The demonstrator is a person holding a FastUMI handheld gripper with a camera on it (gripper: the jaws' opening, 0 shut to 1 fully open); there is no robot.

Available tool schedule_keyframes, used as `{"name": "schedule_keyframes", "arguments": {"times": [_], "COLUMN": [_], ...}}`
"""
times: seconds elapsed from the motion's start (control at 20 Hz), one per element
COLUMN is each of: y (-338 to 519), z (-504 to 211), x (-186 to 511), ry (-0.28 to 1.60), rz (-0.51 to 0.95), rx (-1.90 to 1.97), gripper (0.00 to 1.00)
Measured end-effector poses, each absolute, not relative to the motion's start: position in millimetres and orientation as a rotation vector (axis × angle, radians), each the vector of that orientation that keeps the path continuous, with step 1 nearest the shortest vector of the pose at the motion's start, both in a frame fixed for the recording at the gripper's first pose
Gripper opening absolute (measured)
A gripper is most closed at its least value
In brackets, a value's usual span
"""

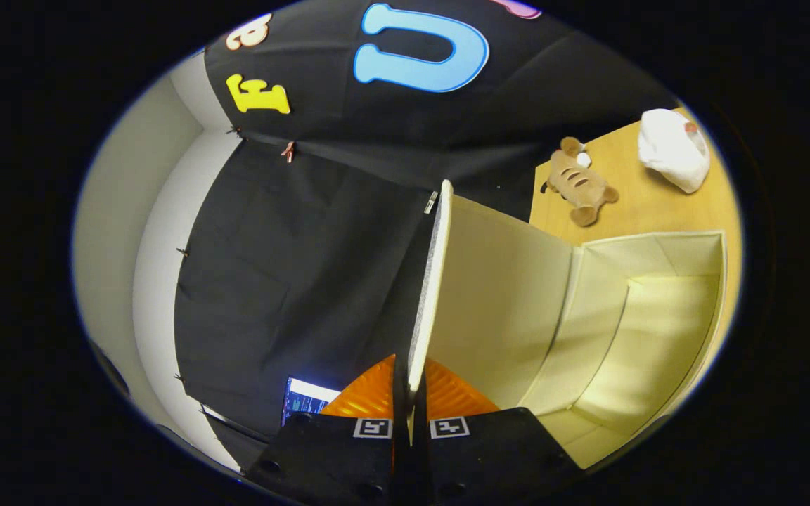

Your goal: Open the storage box then place both shoes into the box .Put the left shoe in first, then the right shoe, with the right side of both shoes facing outward in a uniform manner.

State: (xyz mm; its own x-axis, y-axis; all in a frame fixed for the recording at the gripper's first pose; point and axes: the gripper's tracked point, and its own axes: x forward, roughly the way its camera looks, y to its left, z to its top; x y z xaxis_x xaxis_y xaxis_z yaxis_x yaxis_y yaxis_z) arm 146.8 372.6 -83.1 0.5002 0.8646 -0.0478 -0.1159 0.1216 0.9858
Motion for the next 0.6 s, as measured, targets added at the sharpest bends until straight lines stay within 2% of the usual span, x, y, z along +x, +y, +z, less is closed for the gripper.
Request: {"name": "schedule_keyframes", "arguments": {"times": [0.6], "y": [479.9], "z": [-99.9], "x": [190.8], "ry": [0.835], "rz": [0.710], "rx": [1.241], "gripper": [0.05]}}
